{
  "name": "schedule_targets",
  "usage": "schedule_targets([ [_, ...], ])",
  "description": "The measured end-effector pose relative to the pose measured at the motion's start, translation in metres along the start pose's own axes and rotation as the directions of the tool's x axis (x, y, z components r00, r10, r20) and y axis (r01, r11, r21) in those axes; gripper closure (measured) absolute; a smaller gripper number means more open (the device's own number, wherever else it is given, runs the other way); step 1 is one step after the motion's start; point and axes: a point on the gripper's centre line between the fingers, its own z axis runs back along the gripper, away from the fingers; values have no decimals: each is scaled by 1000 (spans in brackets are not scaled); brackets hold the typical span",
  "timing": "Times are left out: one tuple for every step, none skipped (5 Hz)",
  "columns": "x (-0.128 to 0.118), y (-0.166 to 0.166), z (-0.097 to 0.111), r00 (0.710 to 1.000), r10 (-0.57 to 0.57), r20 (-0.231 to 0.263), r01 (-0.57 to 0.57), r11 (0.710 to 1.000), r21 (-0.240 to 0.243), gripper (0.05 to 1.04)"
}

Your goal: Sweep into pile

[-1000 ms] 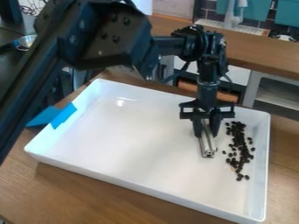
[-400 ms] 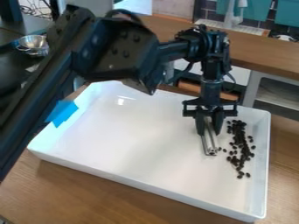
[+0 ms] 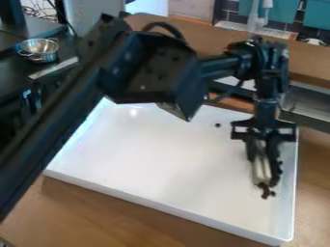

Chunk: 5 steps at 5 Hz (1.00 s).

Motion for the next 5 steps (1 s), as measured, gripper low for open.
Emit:
schedule_targets([
  [-4, -1, -3, 1000, -8, -17, 8, 1000, 0, 708],
  [-11, 2, -2, 999, -25, -21, 25, 1000, -6, 708],
  [-18, 10, 7, 998, -34, -47, 33, 999, -38, 708],
  [-18, 26, 43, 999, -36, -25, 33, 994, -102, 707],
  [-12, 63, 79, 1000, -23, -3, 22, 988, -155, 708],
])
